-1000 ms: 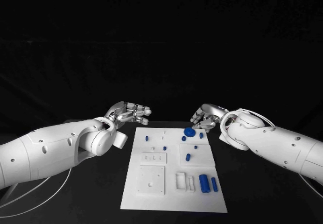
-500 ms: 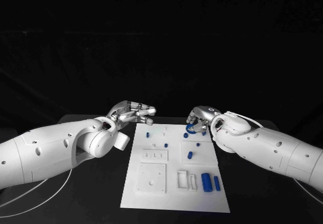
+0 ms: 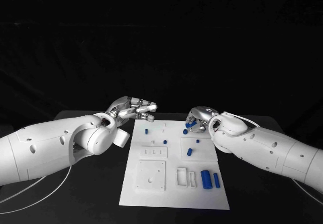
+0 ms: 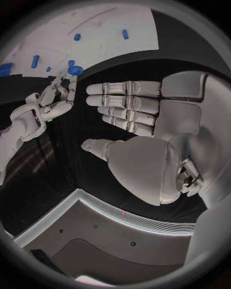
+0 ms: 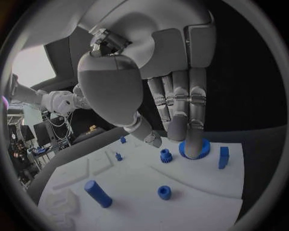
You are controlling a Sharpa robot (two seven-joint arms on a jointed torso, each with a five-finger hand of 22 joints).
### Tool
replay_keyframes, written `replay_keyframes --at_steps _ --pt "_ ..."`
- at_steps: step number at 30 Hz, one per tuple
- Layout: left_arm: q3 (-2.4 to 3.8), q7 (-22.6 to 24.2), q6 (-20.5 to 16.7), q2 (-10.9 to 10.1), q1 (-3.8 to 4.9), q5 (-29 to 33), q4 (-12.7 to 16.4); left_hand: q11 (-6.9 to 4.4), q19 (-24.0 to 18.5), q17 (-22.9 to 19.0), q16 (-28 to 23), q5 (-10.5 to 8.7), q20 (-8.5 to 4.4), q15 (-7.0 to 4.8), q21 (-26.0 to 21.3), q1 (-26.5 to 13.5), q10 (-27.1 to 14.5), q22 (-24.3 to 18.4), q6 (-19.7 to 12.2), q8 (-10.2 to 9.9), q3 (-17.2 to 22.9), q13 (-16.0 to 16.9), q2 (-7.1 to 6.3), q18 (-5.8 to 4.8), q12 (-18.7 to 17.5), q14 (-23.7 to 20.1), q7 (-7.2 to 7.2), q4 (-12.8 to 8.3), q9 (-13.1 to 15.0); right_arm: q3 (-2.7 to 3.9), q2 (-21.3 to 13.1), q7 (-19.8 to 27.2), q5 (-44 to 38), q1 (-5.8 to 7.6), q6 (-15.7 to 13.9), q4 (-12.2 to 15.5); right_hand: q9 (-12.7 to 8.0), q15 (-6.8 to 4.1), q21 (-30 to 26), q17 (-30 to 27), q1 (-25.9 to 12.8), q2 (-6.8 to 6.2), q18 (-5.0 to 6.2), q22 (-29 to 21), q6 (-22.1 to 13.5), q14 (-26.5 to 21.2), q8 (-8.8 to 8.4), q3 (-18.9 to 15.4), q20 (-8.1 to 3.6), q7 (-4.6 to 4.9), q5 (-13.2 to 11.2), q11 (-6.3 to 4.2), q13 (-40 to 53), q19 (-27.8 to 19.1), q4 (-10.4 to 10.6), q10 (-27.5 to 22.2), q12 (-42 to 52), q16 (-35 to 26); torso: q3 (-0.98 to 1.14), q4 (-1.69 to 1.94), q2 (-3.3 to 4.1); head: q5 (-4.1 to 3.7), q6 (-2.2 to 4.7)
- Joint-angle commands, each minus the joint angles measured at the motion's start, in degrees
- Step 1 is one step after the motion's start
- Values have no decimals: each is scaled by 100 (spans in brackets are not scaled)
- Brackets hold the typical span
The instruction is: Assemble the parts on the task board
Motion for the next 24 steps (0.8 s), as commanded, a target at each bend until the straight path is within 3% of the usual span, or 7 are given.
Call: replay_keyframes --at_steps 1,16,19,24 --pt "8 23 87 0 20 -3 36 0 34 -8 -31 -12 2 4 -33 -2 -50 -9 -54 14 15 9 -55 -70 30 24 11 43 -2 -4 28 -64 -150 -14 126 -3 1 -2 -19 -5 -2 -41 48 14 2 -21 14 7 -3 1 -30 -10 3 36 -2 -20 29 12 0 -13 29 30 2" --pt "10 -14 103 -15 63 -3 115 5 53 -6 -31 -11 3 5 -40 19 -71 -19 -71 15 27 10 -59 -64 31 32 17 65 -1 -28 149 -94 -245 -58 148 -137 0 -3 -171 -25 -2 -37 60 291 4 -30 13 42 -2 4 -48 -11 3 89 -24 -11 29 67 -1 18 82 45 -1" --pt "10 -25 109 -18 71 -3 135 5 53 -6 -31 -11 3 5 -40 19 -71 -19 -71 15 27 10 -59 -64 31 32 17 65 -1 -31 168 -98 -259 -68 170 -150 1 -8 -102 -27 -7 -37 -33 416 10 -28 13 111 -16 1 -69 -21 4 138 -46 33 27 78 -4 18 86 57 -20" --pt "10 -40 115 -17 85 -3 146 7 61 -2 -27 -11 2 4 -42 33 -80 -23 -73 14 30 10 -42 -62 31 39 19 62 -2 -40 195 -102 -280 -94 228 -165 1 -21 -83 -25 -22 -33 -55 560 29 -36 14 183 -37 -6 -88 -38 6 111 -62 86 30 93 1 25 98 65 -34"
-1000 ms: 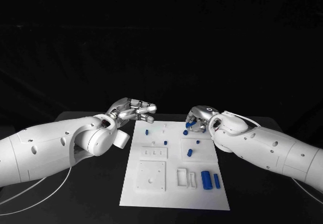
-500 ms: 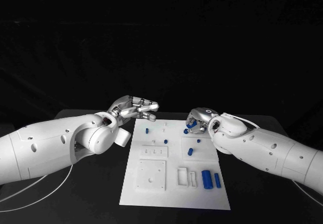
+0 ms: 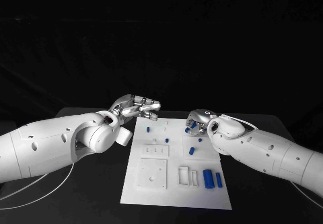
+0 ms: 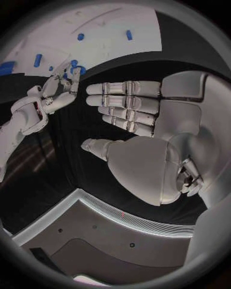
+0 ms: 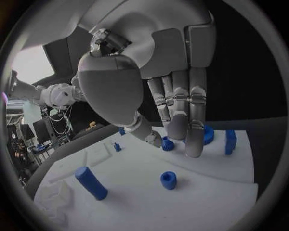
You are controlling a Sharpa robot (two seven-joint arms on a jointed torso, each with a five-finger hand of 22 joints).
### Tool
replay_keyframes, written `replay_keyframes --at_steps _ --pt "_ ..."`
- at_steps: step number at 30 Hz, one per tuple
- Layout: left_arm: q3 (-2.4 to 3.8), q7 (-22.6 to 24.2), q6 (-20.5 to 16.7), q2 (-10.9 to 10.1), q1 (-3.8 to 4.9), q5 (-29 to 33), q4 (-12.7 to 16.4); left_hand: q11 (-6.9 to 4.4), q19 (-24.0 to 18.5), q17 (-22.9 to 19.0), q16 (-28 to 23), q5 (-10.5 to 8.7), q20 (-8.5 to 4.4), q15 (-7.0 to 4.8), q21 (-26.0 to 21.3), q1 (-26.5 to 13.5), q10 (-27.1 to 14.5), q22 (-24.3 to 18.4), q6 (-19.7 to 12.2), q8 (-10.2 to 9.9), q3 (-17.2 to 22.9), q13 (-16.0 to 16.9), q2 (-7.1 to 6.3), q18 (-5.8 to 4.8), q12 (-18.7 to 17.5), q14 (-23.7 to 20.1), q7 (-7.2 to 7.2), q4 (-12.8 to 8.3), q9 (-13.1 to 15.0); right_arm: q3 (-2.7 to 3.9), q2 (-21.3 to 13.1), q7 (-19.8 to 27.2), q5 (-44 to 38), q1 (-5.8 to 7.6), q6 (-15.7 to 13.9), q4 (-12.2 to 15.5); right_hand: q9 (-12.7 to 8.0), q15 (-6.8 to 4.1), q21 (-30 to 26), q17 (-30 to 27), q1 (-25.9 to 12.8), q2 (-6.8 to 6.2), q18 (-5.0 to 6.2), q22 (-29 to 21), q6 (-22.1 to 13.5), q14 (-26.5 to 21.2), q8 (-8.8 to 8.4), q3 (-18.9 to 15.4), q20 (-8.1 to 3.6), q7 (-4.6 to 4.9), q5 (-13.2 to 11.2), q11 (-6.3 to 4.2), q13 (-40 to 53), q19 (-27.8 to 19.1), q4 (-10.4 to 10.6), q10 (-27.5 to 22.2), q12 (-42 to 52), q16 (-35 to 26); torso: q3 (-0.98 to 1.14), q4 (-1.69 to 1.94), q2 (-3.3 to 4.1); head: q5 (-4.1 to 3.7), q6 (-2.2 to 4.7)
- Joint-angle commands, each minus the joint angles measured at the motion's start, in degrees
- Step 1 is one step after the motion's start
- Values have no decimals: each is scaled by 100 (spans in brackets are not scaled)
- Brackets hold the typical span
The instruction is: Assemble the parts on the task board
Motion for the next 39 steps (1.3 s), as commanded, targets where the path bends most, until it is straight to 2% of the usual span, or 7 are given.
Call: replay_keyframes --at_steps 1,8,15,24,30,33,39 --pt "6 1 97 2 33 -2 19 9 44 -2 -27 -11 -16 5 -15 18 -45 -10 -59 13 -3 5 -18 -61 30 37 4 22 -1 -6 19 -29 -133 -19 139 -5 4 -26 24 -6 -23 -27 -16 85 44 -35 15 65 -37 -11 -24 -1 6 -24 -9 68 29 29 3 6 19 9 -13" --pt "6 -21 104 9 78 -2 -1 10 45 0 -24 -11 -15 5 -15 26 -47 -12 -59 14 -2 5 -5 -59 30 36 3 14 0 -11 57 -46 -168 -32 153 -22 9 -64 61 -5 -13 25 -39 208 151 -35 19 194 -73 -43 -114 -59 12 -34 -27 274 30 30 -5 -19 43 30 -19" --pt "6 -28 123 30 92 -2 -20 9 48 6 -17 -10 -15 4 -13 26 -49 -14 -61 14 -11 5 18 -56 31 37 4 -3 0 -15 69 -70 -208 -42 186 -27 12 -95 90 4 -4 95 -65 335 288 -33 21 345 -103 -78 -294 -106 13 -67 -26 423 31 35 -15 -4 52 20 -14" --pt "6 -43 150 41 103 -2 -28 9 50 9 -13 -10 -15 4 -11 21 -48 -15 -59 14 -17 5 33 -56 32 37 4 -8 0 -17 87 -140 -294 -45 107 -30 19 -167 126 34 78 225 -104 518 555 -36 24 507 -170 -140 -592 -195 18 -86 -35 698 34 57 -9 8 57 25 -22" --pt "6 -55 167 47 106 -2 -36 9 51 12 -9 -10 -16 3 -10 23 -50 -15 -60 14 -19 5 37 -55 31 38 4 -14 0 -18 99 -225 -338 -45 26 -63 15 -186 137 62 67 231 -126 674 619 -39 18 525 -197 -156 -597 -215 17 -117 -39 747 33 73 -12 0 62 37 -21" --pt "6 -61 172 56 107 -2 -56 9 52 15 -5 -10 -16 2 -9 26 -52 -16 -61 14 -23 5 43 -55 31 40 4 -22 0 -18 93 -277 -353 -45 -44 -64 17 -200 115 75 -18 227 -128 749 657 -40 20 480 -207 -172 -435 -227 17 -109 26 760 33 80 -10 -1 55 44 -9" --pt "5 -65 177 73 109 -2 -94 8 54 18 -1 -10 -17 1 -6 42 -50 -16 -60 14 -22 5 53 -54 31 39 4 -37 0 -17 22 -374 -361 -16 -118 72 18 -218 87 81 -38 228 -132 783 713 -40 22 453 -223 -190 -396 -243 17 -94 74 793 34 85 -12 8 51 58 11"
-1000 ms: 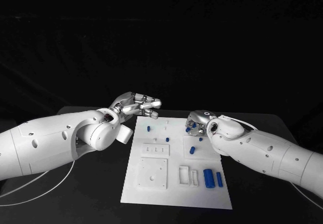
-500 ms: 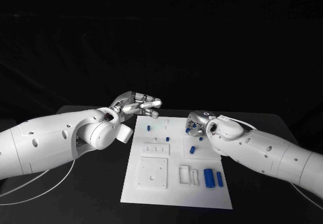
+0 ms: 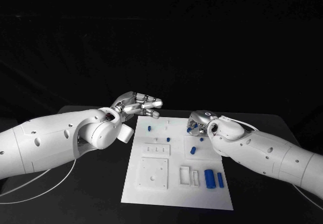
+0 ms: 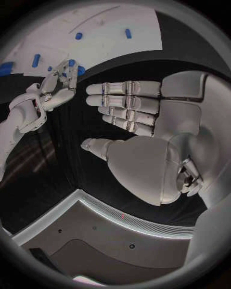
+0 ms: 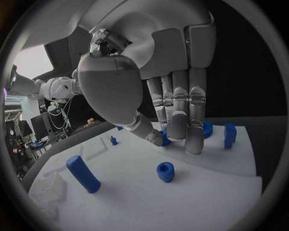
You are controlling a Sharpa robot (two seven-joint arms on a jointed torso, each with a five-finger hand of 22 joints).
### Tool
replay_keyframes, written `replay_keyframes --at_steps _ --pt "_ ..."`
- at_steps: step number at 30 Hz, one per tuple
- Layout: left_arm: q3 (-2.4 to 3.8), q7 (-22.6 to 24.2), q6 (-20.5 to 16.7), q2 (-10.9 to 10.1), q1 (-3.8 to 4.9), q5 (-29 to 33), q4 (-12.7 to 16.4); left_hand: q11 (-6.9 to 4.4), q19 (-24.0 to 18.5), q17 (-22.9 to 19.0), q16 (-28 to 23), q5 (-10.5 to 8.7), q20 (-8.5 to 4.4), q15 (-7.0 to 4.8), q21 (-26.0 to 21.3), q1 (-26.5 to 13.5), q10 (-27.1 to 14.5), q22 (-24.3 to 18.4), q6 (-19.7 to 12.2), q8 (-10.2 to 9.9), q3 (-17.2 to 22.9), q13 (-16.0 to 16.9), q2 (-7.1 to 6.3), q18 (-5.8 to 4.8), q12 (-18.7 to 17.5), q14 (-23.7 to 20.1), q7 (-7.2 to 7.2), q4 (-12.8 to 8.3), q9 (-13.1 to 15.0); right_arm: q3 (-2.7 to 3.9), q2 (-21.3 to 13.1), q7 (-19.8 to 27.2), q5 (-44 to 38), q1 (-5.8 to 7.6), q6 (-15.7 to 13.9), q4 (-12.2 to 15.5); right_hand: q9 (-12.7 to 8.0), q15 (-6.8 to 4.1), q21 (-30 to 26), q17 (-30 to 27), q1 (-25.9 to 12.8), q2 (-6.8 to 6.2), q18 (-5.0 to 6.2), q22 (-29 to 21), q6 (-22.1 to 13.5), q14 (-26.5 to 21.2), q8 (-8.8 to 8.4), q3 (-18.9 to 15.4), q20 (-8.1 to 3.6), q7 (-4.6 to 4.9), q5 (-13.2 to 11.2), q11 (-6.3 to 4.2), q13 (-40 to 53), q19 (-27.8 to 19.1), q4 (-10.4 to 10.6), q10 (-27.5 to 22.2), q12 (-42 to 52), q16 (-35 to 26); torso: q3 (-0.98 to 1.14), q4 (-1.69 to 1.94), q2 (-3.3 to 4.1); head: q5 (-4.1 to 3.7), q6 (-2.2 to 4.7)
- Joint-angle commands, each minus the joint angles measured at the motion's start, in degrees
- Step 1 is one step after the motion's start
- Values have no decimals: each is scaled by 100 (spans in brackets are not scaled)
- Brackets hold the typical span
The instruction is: Assemble the parts on the task board
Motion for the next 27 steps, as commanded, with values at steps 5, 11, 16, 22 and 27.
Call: replay_keyframes --at_steps 5,11,16,22,27 --pt "5 8 96 22 13 -3 -45 -12 34 8 -1 -10 3 1 -6 19 -29 -7 -41 14 -6 8 30 -53 31 39 -16 -20 1 2 -71 -265 -131 123 -170 257 7 -63 -58 5 -45 6 0 37 83 9 15 11 -52 -6 -8 -8 8 17 62 62 34 30 1 -9 -1 21 43" --pt "5 10 90 55 13 -5 -124 -9 27 15 6 -9 5 3 -3 31 -31 -9 -43 13 -6 8 44 -53 31 32 -13 -40 0 19 15 -418 -215 254 -369 323 6 -68 -121 6 -38 -31 -7 124 90 13 16 127 -60 -8 -143 -10 8 40 115 65 34 25 -4 -1 12 15 81" --pt "5 19 93 70 13 -9 -158 -10 26 16 8 -9 5 3 -1 38 -29 -8 -42 14 -2 8 52 -52 32 29 -15 -48 1 26 136 -560 -247 291 -644 241 7 -70 -160 6 -88 -60 -12 144 101 20 15 102 -60 -26 -327 -17 7 66 222 61 34 29 -15 21 12 20 104" --pt "5 26 87 75 12 -12 -183 -10 26 16 8 -9 5 3 -1 38 -29 -8 -42 14 -2 8 52 -52 32 29 -15 -48 1 29 323 -633 -253 309 -731 110 6 -72 -259 -19 -36 -118 -24 178 97 26 16 108 -63 -28 -392 -16 7 109 339 52 34 18 -32 64 31 12 120" --pt "5 26 91 92 13 -15 -187 -10 26 16 8 -9 5 3 -1 38 -29 -8 -42 14 -2 8 52 -52 32 29 -15 -48 1 30 520 -646 -251 313 -733 -66 6 -73 -302 -34 -23 -124 -21 215 95 26 17 106 -63 -25 -386 -13 7 128 357 48 34 14 -51 122 61 -13 125"
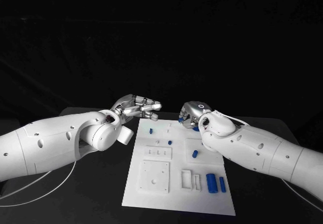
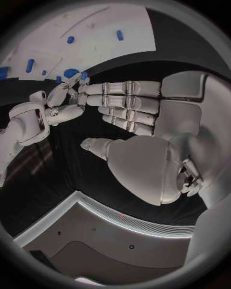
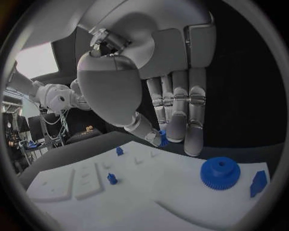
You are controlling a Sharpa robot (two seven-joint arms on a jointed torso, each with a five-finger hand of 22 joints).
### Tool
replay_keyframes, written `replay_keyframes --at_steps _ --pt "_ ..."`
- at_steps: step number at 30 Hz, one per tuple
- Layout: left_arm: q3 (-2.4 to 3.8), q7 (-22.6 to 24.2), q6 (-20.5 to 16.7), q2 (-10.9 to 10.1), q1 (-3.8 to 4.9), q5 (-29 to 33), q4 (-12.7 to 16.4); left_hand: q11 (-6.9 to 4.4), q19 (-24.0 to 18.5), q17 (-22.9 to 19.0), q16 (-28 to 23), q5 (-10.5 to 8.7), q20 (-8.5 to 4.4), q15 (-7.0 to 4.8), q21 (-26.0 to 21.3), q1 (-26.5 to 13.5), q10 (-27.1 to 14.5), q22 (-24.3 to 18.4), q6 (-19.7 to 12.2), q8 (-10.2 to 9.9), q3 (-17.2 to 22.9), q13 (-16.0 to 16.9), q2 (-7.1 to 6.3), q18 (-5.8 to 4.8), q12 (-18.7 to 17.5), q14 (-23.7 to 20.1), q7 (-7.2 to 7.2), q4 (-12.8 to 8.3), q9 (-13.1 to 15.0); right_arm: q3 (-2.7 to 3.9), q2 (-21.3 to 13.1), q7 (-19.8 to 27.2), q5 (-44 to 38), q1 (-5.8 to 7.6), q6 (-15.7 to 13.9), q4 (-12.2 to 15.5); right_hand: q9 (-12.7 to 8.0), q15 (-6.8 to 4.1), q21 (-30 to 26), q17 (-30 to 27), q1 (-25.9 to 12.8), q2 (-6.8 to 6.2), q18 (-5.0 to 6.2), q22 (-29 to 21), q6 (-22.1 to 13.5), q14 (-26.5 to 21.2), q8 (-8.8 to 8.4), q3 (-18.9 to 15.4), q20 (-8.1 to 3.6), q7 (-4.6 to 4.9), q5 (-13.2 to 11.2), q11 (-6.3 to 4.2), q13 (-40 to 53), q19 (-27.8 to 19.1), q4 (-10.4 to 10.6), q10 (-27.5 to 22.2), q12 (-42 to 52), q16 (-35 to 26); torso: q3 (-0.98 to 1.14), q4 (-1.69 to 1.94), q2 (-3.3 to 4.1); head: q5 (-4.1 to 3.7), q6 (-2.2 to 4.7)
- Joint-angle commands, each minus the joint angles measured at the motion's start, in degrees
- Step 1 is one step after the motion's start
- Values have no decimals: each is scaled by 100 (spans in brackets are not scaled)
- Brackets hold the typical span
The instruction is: Assemble the parts on the task board
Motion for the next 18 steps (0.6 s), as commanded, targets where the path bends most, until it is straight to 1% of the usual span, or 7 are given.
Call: replay_keyframes --at_steps 1,3,6,8,10,12,18 --pt "7 39 81 27 9 -13 5 -10 24 16 17 -9 6 3 9 -2 -29 -8 -42 14 -5 8 41 -50 31 25 -14 -52 1 2 105 -111 -103 4 -125 -103 6 -44 -41 -13 11 -36 24 23 31 -3 23 -4 3 -6 -13 7 7 52 40 28 34 15 -20 62 33 -22 4" --pt "7 38 85 34 9 -14 5 -10 24 16 17 -9 6 3 9 -2 -29 -8 -42 14 -5 8 41 -50 31 25 -14 -52 1 2 167 -110 -101 4 -113 -159 5 -43 -47 -15 2 -35 23 29 31 -2 22 -10 3 -7 -20 9 6 57 50 24 32 16 -24 87 45 -29 2" --pt "7 36 87 41 10 -17 7 -10 24 16 17 -9 6 3 9 -2 -29 -8 -42 14 -5 8 41 -50 31 25 -14 -52 1 2 241 -104 -96 3 -81 -218 5 -42 -62 -18 2 -35 21 37 26 -2 22 -15 4 -7 -26 9 6 59 56 19 33 15 -32 111 59 -42 -1" --pt "7 34 83 39 19 -21 13 -10 24 16 17 -9 6 3 9 -2 -29 -8 -42 14 -5 8 41 -50 31 25 -14 -52 1 1 264 -97 -82 3 -55 -235 5 -42 -69 -20 3 -39 21 42 24 -2 22 -20 4 -7 -29 9 6 61 55 18 33 15 -34 123 68 -47 2" --pt "7 30 79 38 36 -23 20 -10 24 16 17 -9 6 3 9 -2 -29 -8 -42 14 -5 8 41 -50 31 25 -14 -52 1 1 286 -92 -70 3 -39 -251 4 -42 -78 -24 -2 -36 20 47 20 -3 21 -27 4 -7 -29 10 6 64 60 15 33 13 -42 126 84 -41 20" --pt "7 26 79 44 50 -25 25 -7 18 19 21 -8 7 4 14 -9 -35 -8 -46 12 -8 8 40 -49 30 20 -11 -59 0 1 310 -93 -62 2 -40 -271 4 -42 -78 -24 -2 -36 20 47 20 -3 21 -27 4 -7 -29 10 6 64 60 15 33 13 -47 135 96 -35 19" --pt "7 20 88 55 73 -27 43 -3 18 19 21 -8 7 6 15 -11 -50 -8 -56 10 -6 7 37 -49 29 20 -6 -56 -1 0 364 -101 -38 0 -27 -332 5 -46 -107 -37 -1 -36 20 71 17 -3 22 -42 0 -7 -2 10 6 76 59 12 33 7 -47 174 133 -34 23"
